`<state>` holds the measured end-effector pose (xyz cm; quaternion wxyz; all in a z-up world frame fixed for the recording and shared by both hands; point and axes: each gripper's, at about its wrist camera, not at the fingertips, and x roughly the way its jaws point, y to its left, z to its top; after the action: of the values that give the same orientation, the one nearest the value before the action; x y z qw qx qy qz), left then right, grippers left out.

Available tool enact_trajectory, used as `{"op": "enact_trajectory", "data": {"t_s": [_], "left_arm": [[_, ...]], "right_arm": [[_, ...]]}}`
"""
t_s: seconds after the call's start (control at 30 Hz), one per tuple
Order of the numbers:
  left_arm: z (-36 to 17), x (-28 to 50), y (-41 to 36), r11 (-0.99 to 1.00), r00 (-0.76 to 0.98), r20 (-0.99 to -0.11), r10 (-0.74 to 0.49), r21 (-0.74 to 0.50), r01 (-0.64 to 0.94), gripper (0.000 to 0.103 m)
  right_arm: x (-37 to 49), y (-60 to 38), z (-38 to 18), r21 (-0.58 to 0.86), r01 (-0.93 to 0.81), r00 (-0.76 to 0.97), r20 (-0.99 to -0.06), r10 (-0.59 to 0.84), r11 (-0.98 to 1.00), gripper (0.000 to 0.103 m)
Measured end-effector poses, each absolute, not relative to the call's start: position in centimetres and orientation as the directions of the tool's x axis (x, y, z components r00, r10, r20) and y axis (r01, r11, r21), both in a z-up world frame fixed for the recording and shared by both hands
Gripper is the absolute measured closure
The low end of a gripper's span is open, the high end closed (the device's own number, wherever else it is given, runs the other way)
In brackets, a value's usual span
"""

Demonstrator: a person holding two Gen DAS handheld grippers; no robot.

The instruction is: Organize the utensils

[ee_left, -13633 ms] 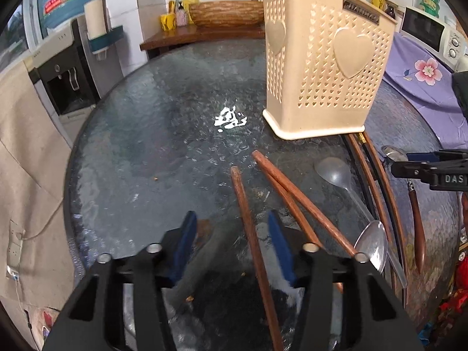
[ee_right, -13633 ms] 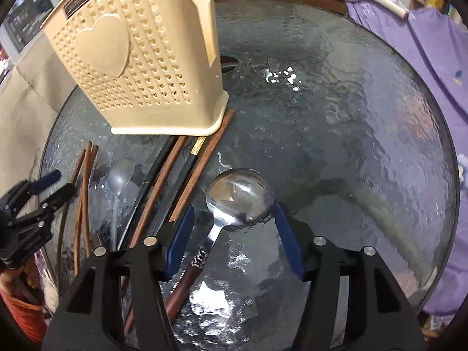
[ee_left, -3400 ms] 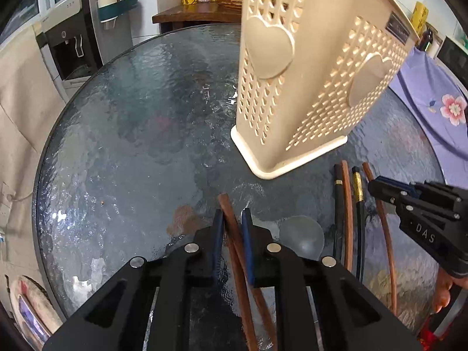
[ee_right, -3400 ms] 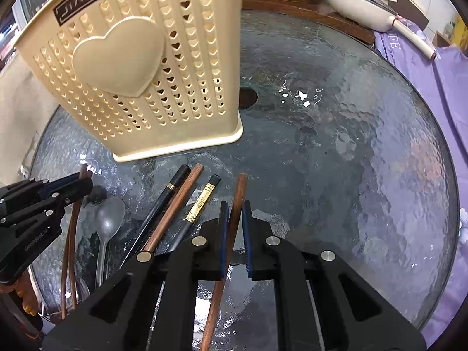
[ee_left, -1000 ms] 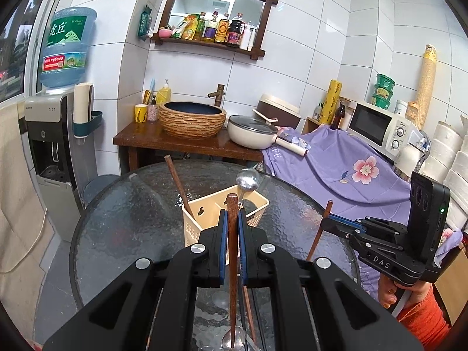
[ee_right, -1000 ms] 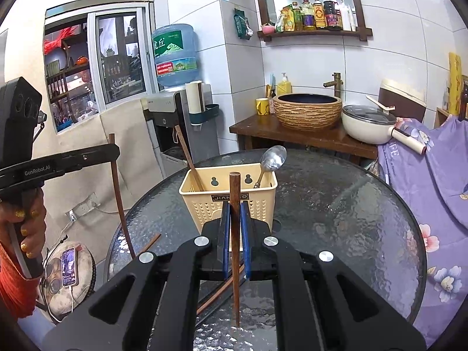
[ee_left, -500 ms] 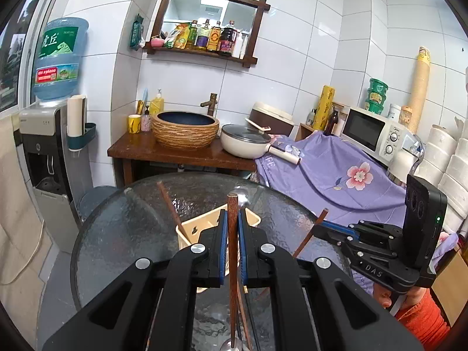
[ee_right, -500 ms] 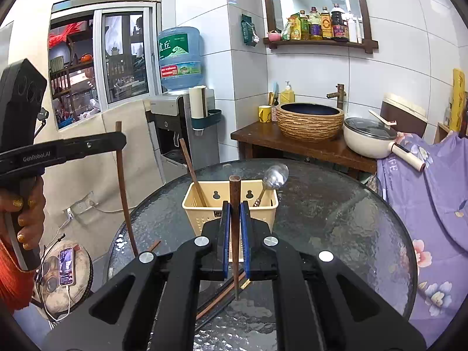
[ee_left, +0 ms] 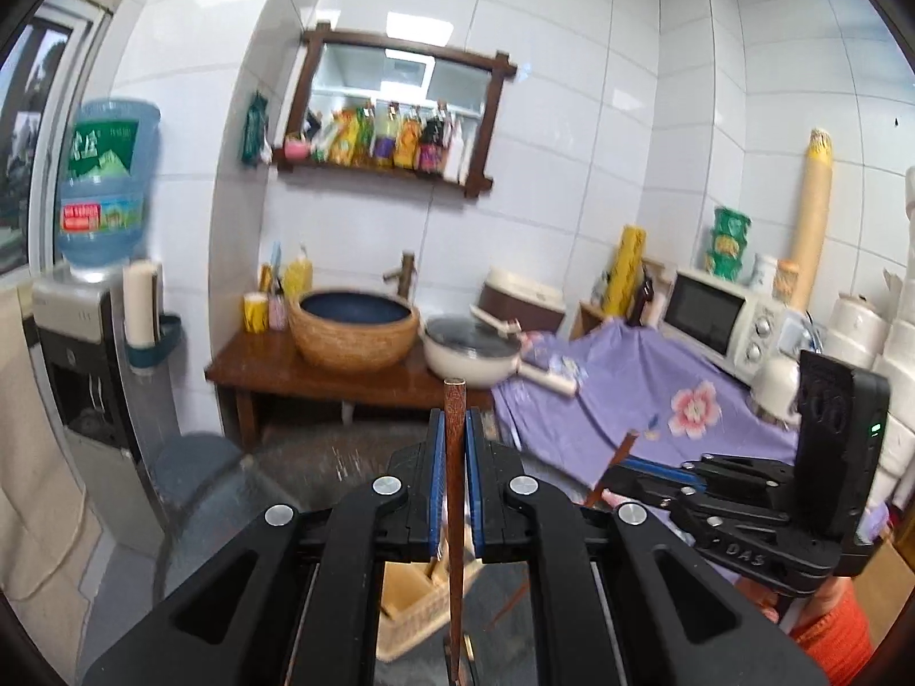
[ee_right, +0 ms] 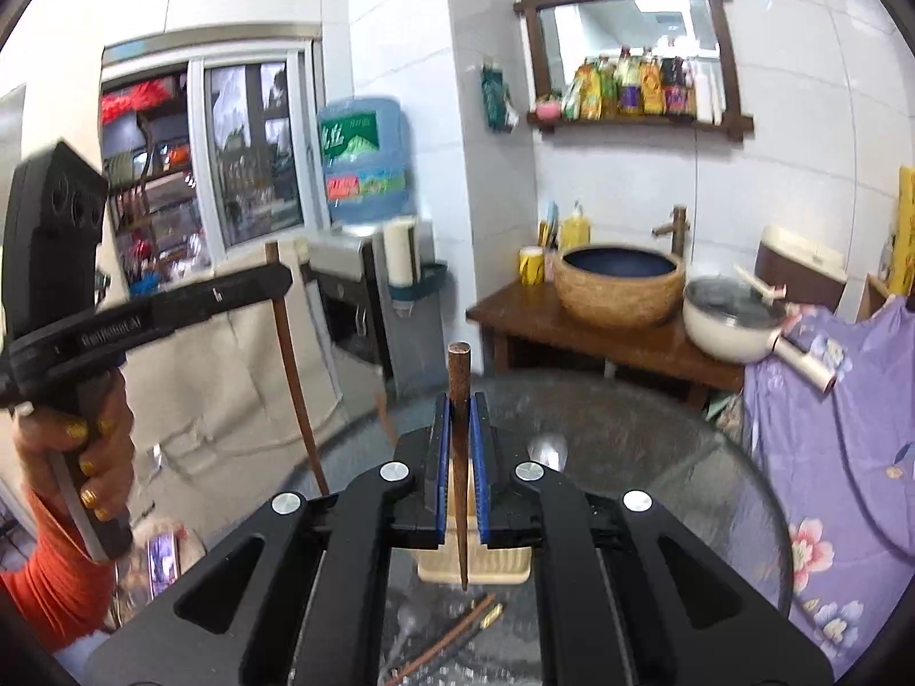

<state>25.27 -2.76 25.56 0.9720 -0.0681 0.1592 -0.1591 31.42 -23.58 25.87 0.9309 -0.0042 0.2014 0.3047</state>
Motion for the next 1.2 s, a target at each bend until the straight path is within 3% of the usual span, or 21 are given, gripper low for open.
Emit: {"op": "enact_trajectory", "data": {"t_s": [0.23,0.8,1.1,1.17,1.2], "left_arm": [[27.3,29.1,-2.7,0.956,0.928,-0.256,-0.271,-0.186,0.228,0.096],[16.6,33.4,-4.0,0.976,0.911,-0.36,-0.199,-0.156,0.152,0.096],[12.9,34.1,-4.3,0.977,0.882,-0.427,-0.201,-0.153,0.149,0.096],[12.4,34.2,-4.2,0.975,0.873,-0.441,-0.209,-0.16,0.153,0.095],[12.2,34.2,-4.1,0.974,0.87,-0.443,-0.214,-0.162,0.157,0.089]], "right_arm": [[34.4,-22.5,29.4,0.099,-0.527,0.783,-0.33,0.527,0.844,0.095],[39.8,-20.4,17.9,0.139,-0.456,0.759,-0.455,0.466,0.879,0.095],[40.1,-20.7,15.6,0.155,-0.433,0.755,-0.477,0.451,0.888,0.095],[40.2,-20.9,15.4,0.153,-0.423,0.761,-0.475,0.442,0.893,0.095],[40.2,-21.0,15.4,0.156,-0.418,0.763,-0.474,0.439,0.895,0.095]]}}
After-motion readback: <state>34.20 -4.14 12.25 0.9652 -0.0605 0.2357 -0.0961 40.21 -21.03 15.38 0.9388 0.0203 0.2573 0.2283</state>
